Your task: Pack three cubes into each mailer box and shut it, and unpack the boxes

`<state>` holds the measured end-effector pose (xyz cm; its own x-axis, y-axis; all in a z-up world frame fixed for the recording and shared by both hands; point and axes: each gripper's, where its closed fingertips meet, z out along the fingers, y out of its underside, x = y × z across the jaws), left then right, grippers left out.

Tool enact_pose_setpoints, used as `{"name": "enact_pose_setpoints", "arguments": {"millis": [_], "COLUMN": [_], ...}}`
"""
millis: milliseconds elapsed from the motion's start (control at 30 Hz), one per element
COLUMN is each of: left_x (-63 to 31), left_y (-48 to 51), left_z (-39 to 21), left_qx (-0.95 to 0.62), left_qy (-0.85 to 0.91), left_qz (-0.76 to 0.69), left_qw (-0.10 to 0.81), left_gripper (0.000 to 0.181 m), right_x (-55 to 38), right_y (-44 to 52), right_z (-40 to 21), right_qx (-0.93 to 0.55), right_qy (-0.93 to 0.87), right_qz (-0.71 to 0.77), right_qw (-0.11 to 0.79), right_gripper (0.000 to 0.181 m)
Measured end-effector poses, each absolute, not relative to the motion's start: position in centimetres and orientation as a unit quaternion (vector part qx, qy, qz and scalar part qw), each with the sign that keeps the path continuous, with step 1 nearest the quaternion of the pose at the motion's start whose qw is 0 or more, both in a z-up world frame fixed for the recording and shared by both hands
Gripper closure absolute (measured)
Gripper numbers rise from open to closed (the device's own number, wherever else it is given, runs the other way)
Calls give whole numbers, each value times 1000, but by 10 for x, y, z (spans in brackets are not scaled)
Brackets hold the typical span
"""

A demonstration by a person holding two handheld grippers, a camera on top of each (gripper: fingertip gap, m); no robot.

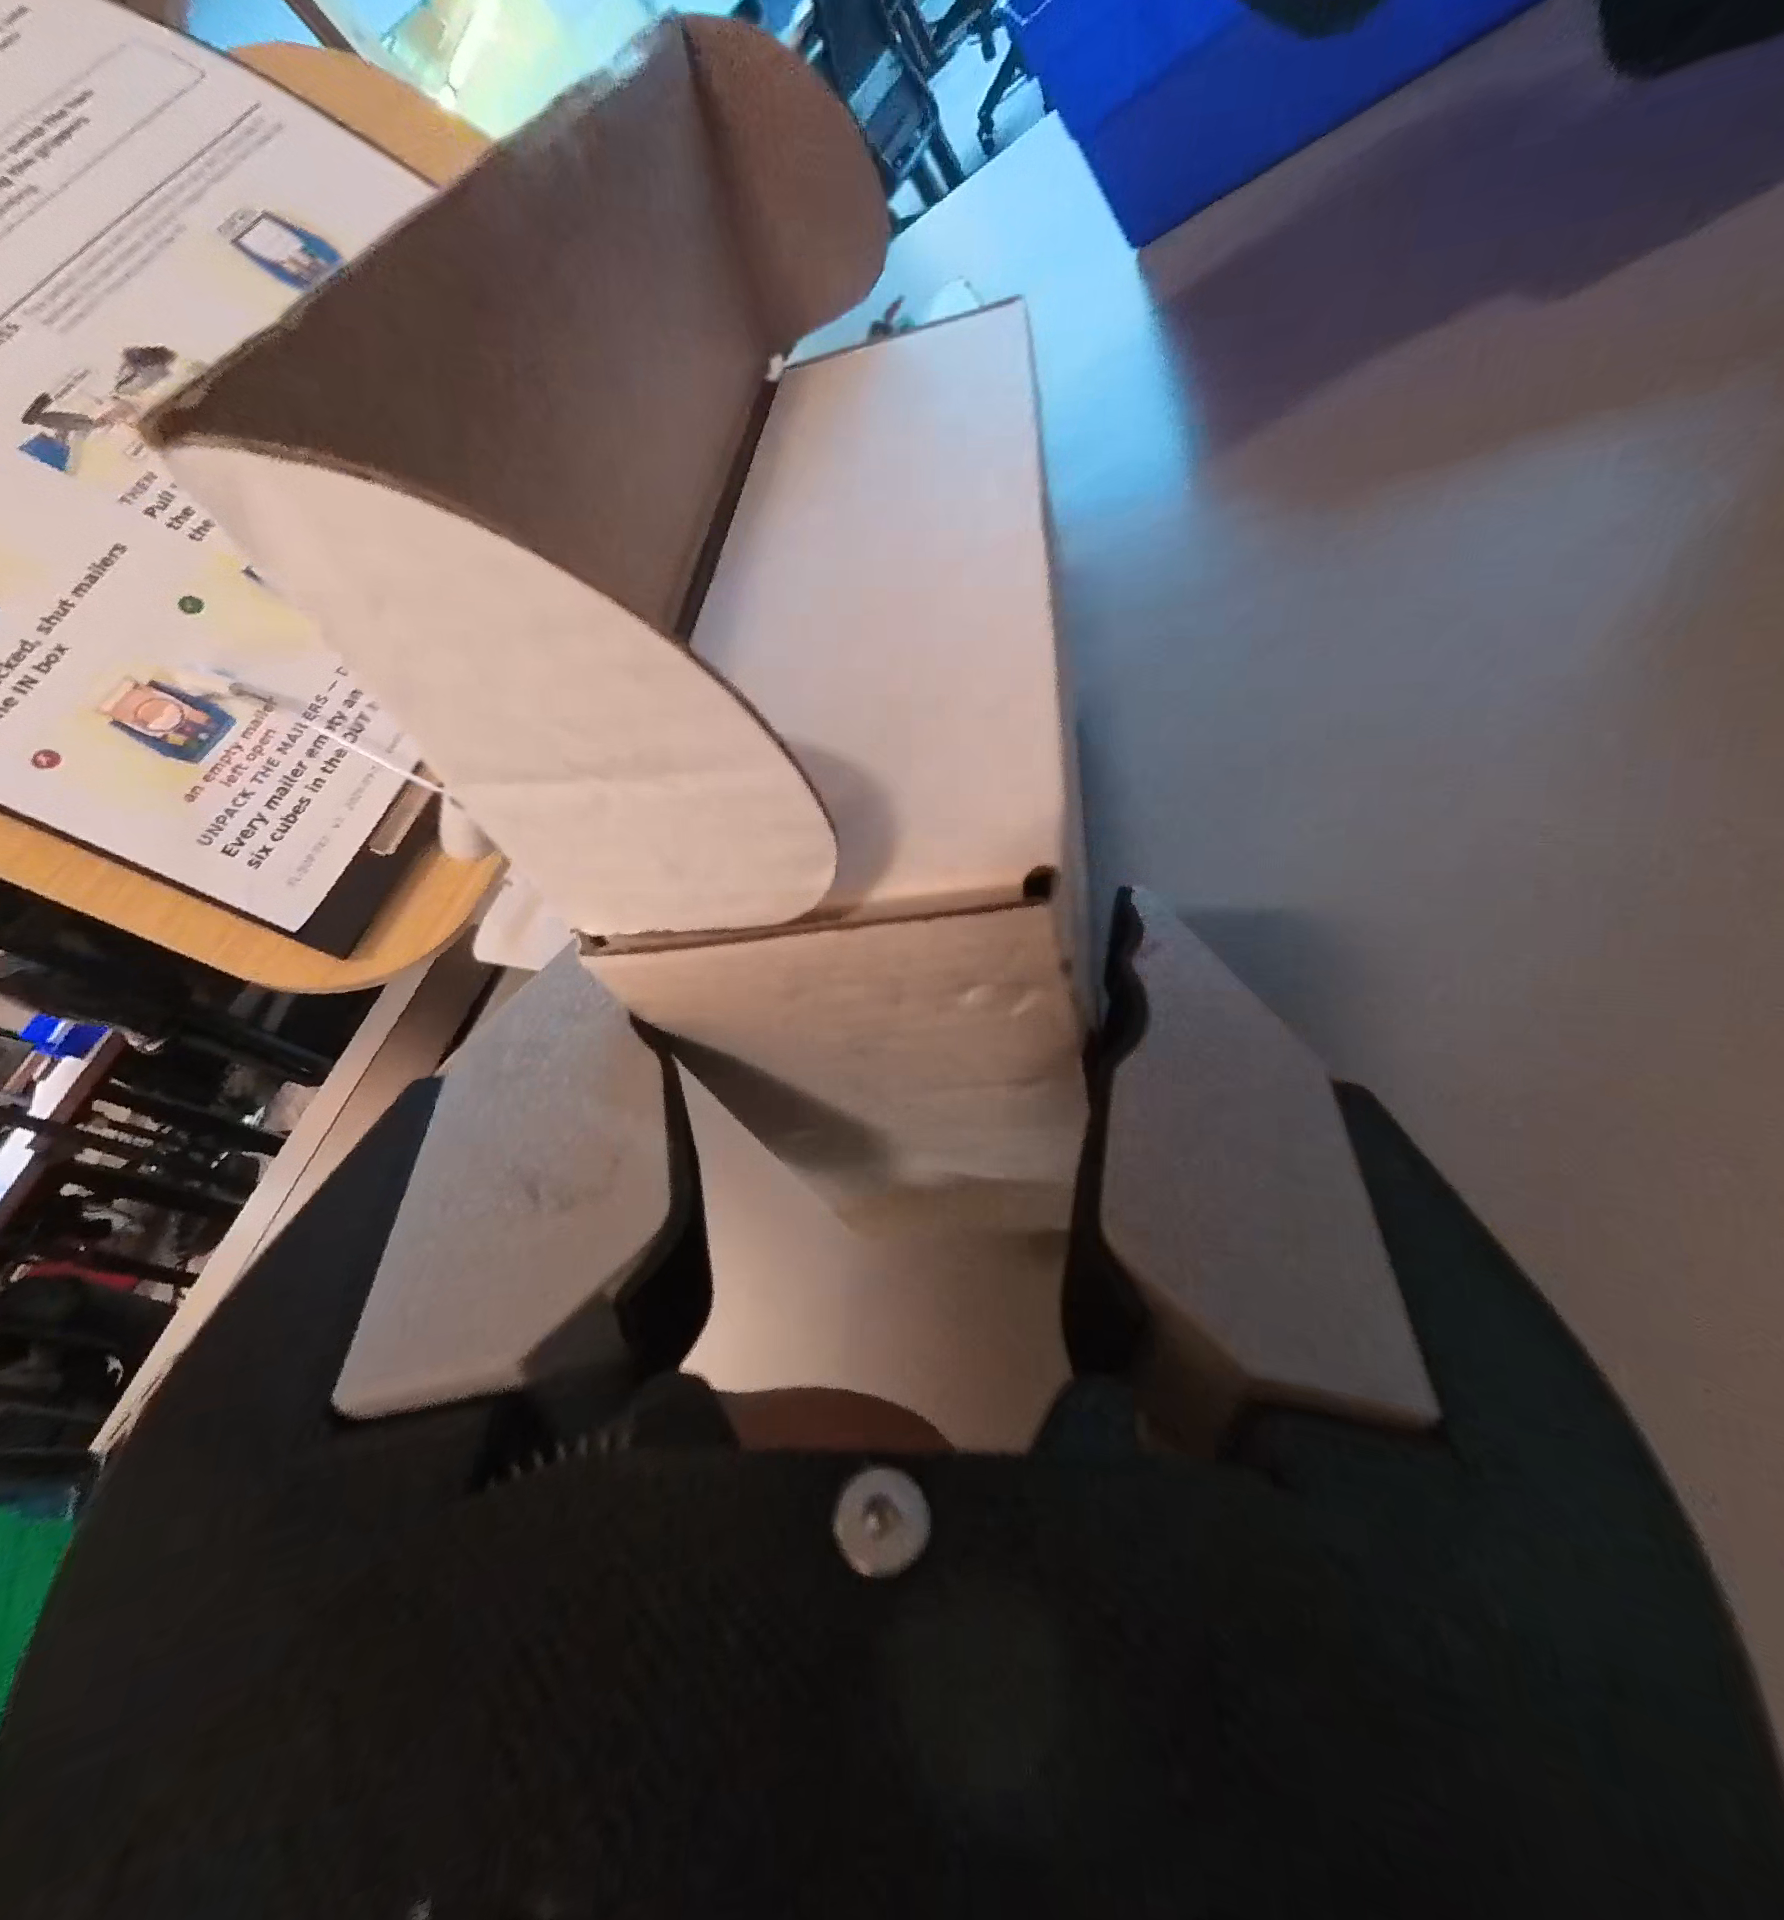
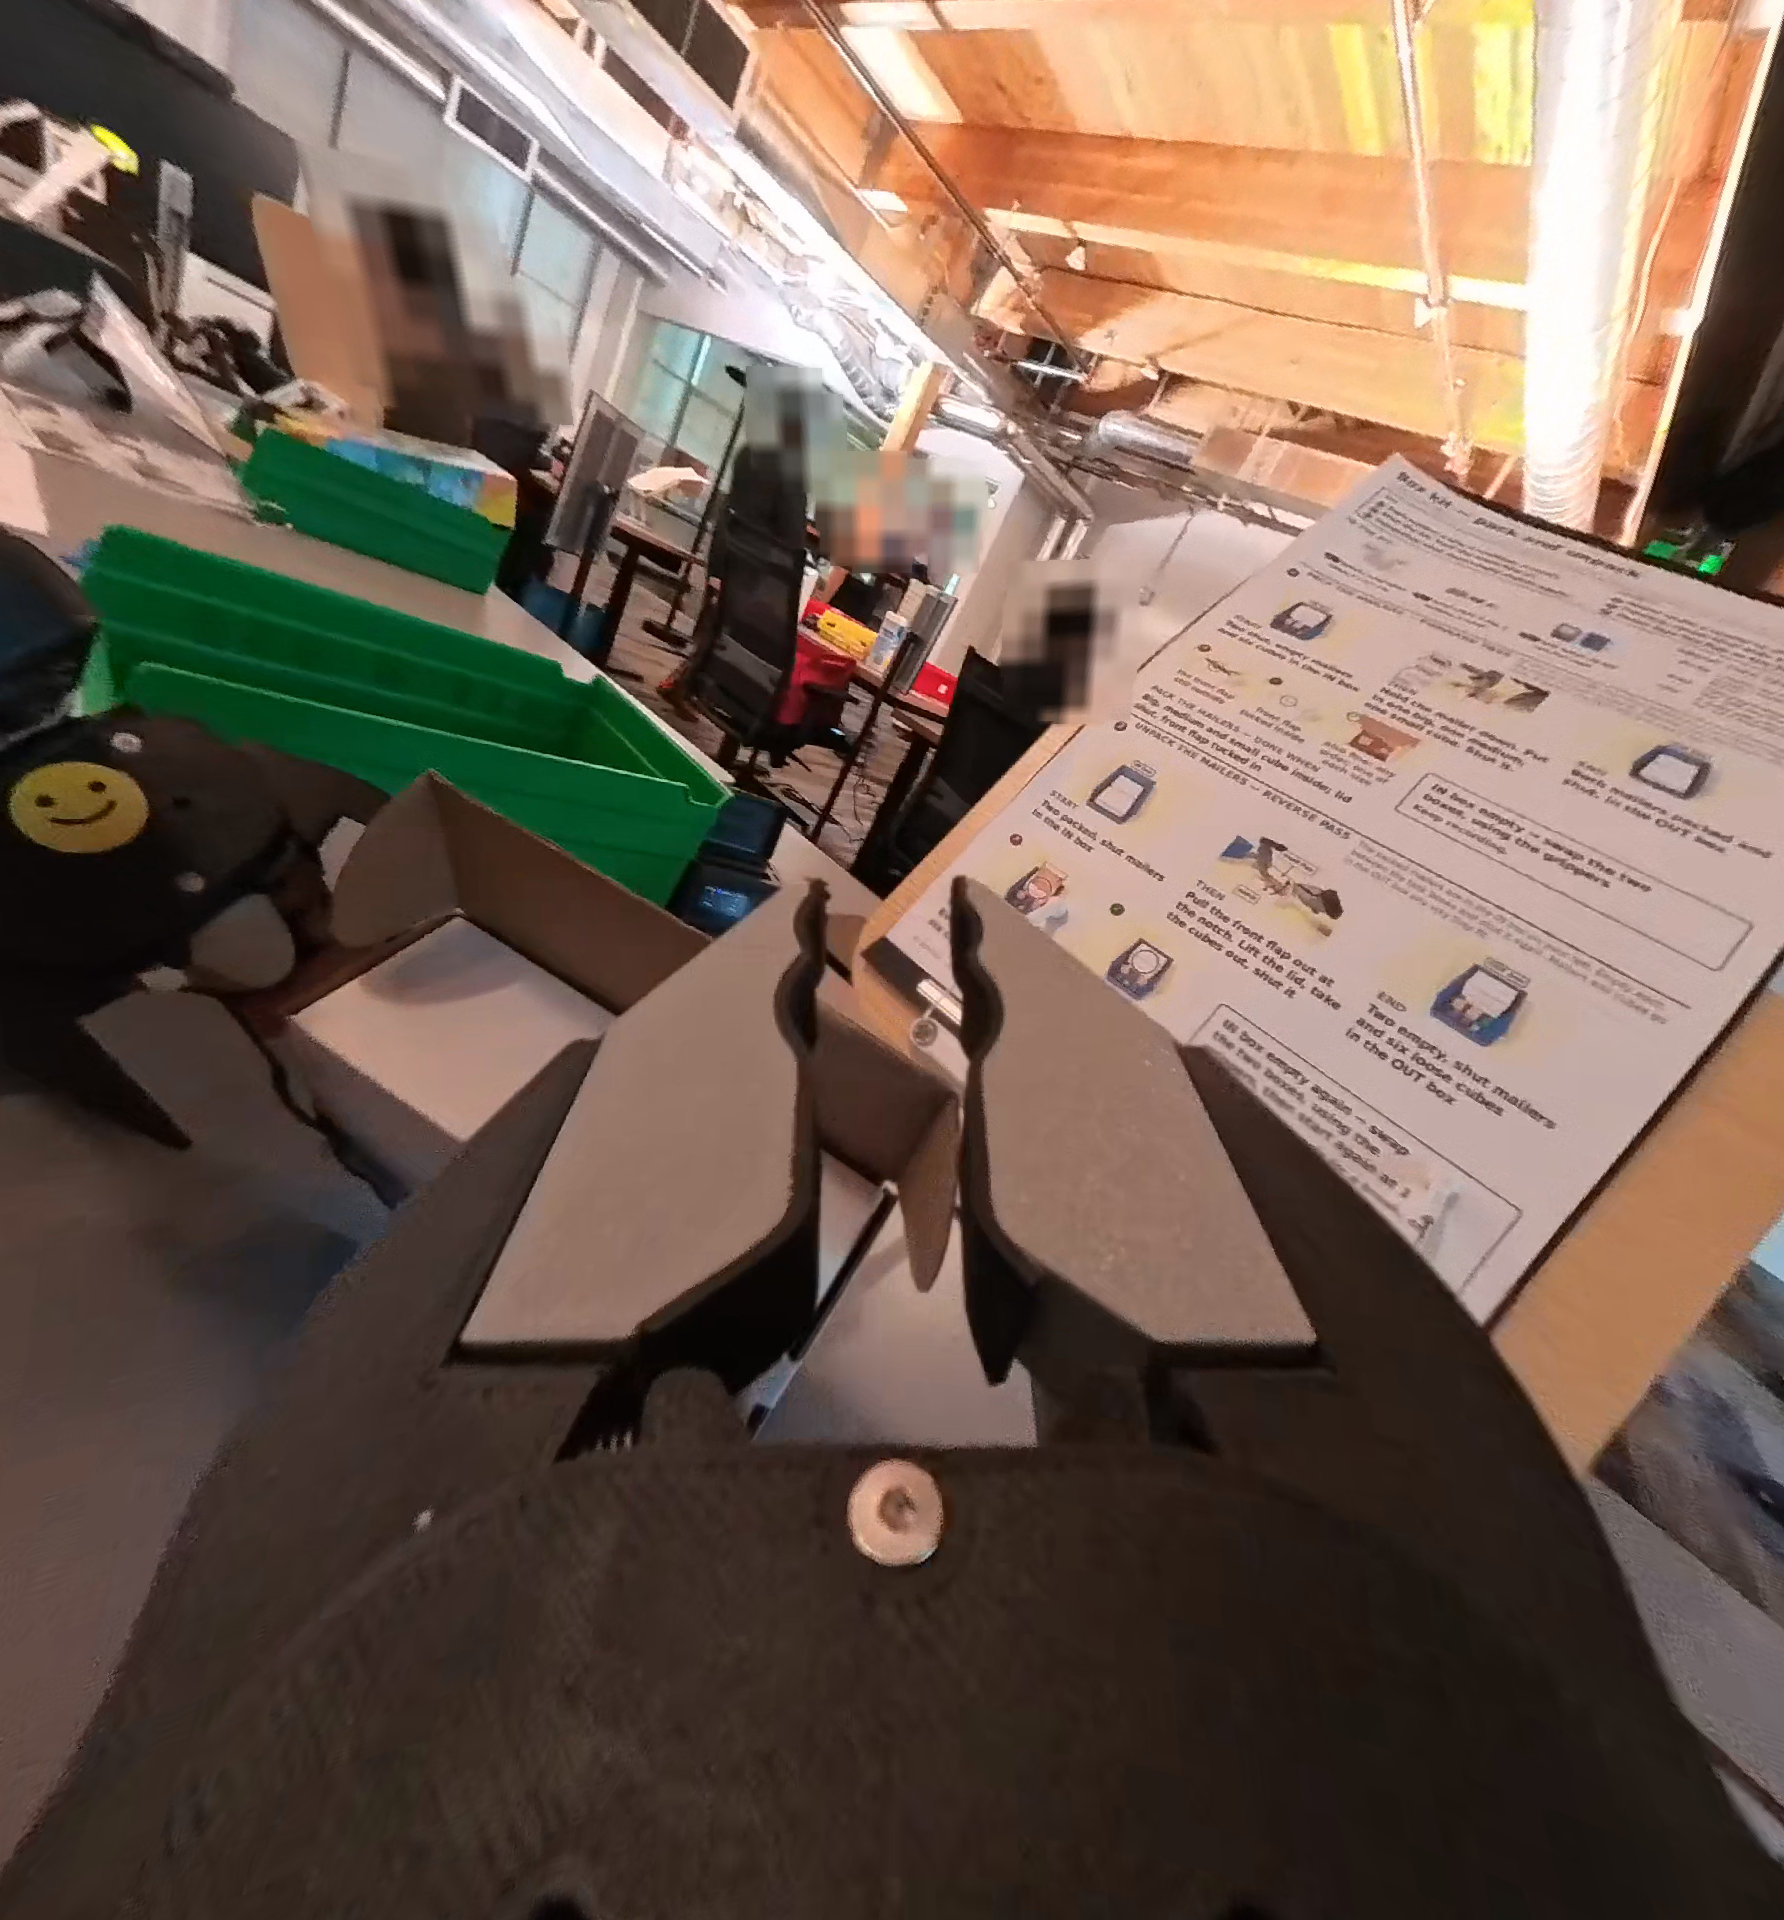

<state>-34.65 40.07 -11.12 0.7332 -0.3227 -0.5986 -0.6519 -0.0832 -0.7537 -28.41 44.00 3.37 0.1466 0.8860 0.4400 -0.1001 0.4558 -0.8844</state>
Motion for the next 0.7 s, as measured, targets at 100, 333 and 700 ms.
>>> {"name": "enact_pose_setpoints", "arguments": {"millis": [100, 333, 700], "left_x": [-352, -359, -327], "left_y": [402, 404, 388], "left_z": [-111, -111, -113], "left_qx": [-726, -732, -720], "left_qy": [327, 309, 366], "left_qz": [145, 135, 56], "left_qw": [588, 592, 587], "left_gripper": [98, 99, 100], "right_x": [-282, -285, -313], "right_y": [429, 369, 381], "right_z": [36, 0, -79], "right_qx": [-344, -274, -266], "right_qy": [-547, -674, -781], "right_qz": [394, 448, 185], "right_qw": [653, 520, 534], "right_gripper": [153, 146, 119]}}
